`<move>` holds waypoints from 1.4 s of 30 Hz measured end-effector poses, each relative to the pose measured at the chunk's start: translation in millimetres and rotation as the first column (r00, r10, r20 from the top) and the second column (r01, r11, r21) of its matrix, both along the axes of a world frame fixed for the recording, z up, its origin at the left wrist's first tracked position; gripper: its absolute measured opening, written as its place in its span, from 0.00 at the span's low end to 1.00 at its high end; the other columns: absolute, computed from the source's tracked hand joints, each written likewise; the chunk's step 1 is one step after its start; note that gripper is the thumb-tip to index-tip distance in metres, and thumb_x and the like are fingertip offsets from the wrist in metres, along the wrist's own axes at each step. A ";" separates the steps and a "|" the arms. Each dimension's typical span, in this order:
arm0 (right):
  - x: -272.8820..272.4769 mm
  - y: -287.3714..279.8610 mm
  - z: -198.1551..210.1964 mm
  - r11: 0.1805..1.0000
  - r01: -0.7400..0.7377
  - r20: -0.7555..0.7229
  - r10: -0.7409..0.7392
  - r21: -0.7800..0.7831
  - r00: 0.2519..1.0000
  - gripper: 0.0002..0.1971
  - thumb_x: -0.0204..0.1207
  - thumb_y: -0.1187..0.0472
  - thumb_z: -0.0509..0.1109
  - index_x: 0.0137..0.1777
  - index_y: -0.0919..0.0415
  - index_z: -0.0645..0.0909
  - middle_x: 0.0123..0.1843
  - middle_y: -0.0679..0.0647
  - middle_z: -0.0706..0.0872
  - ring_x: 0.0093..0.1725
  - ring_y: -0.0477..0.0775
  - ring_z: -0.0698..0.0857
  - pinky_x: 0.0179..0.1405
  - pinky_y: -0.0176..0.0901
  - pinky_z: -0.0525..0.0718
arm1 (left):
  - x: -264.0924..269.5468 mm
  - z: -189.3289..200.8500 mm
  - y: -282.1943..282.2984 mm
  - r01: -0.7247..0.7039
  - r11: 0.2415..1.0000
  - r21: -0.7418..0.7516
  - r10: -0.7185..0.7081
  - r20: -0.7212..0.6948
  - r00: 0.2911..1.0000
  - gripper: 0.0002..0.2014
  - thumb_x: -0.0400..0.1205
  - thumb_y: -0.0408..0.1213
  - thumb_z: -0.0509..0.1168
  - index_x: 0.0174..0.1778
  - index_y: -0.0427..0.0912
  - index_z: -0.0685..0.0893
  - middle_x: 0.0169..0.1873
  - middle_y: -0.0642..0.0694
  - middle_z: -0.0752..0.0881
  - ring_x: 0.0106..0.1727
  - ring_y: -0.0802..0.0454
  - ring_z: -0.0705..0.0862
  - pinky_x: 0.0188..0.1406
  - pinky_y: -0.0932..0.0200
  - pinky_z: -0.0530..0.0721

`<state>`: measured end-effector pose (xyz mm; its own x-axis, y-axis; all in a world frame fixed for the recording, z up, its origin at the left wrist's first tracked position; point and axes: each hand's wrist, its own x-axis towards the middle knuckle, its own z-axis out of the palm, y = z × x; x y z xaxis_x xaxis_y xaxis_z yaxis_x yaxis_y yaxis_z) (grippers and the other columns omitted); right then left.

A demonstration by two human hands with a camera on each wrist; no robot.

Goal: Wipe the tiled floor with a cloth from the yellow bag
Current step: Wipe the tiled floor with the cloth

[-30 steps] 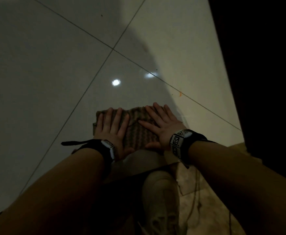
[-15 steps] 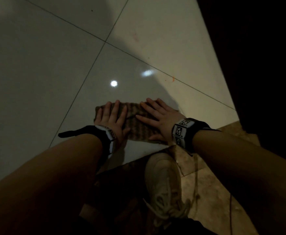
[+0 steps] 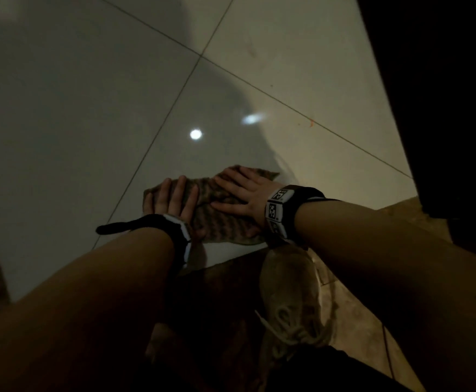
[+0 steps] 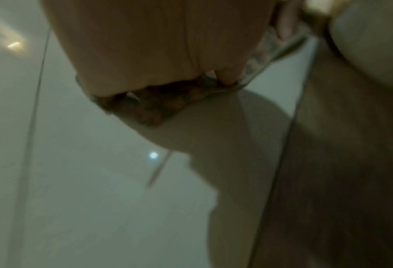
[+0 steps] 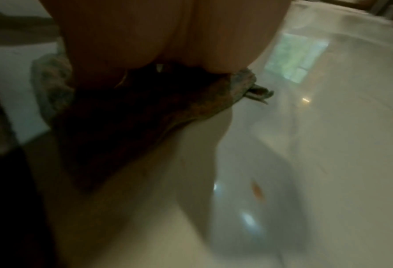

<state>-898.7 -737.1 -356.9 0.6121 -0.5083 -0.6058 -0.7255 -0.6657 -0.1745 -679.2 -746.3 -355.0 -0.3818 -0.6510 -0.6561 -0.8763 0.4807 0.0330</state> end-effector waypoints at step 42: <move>-78.6 -88.7 -3.6 0.276 0.954 -0.050 -0.961 -0.115 0.272 0.34 0.78 0.33 0.45 0.82 0.40 0.43 0.84 0.57 0.29 0.82 0.64 0.28 0.79 0.58 0.27 | -171.8 -7.8 -152.8 0.153 0.985 -0.085 -0.165 -0.155 0.974 0.47 0.73 0.72 0.43 0.83 0.51 0.35 0.84 0.43 0.35 0.84 0.36 0.34 0.80 0.35 0.33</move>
<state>-977.3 -825.9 -360.6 -0.3939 -0.7186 -0.5731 -0.8540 0.5166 -0.0609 -851.0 -899.1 -362.8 -0.5808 -0.6167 -0.5314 -0.7745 0.6196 0.1275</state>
